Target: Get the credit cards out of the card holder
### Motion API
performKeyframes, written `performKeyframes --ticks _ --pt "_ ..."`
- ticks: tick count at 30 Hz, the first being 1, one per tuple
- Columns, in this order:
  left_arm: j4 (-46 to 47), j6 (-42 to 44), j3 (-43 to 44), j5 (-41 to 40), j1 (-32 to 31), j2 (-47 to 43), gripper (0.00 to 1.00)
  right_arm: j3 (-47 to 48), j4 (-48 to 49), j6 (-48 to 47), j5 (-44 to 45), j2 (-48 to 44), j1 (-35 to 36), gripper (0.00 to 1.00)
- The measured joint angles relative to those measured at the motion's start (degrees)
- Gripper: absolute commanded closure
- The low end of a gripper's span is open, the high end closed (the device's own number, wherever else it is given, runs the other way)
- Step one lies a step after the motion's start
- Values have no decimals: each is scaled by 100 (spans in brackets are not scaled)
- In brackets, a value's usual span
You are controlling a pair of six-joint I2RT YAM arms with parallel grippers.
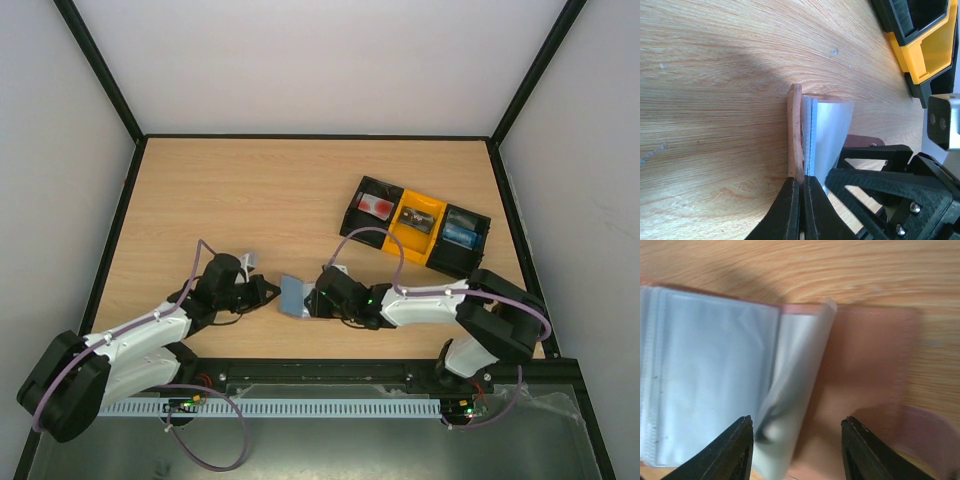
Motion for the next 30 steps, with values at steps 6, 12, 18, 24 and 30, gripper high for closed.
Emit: performKeyframes --ticks 6,12,18,24,30 --pt "4 0 -7 42 0 0 97 -79 -820 94 514 -691 0 53" --pt "20 -7 -120 85 0 -72 97 -22 -831 149 413 -1235 0 53" --pt "22 -24 -125 111 0 -94 97 70 -275 216 -4 -1080 63 49" --pt "20 -26 -125 120 0 -105 97 337 162 227 -337 -551 197 40" --pt "2 -70 -127 120 0 -166 97 424 275 258 -420 -136 225 38"
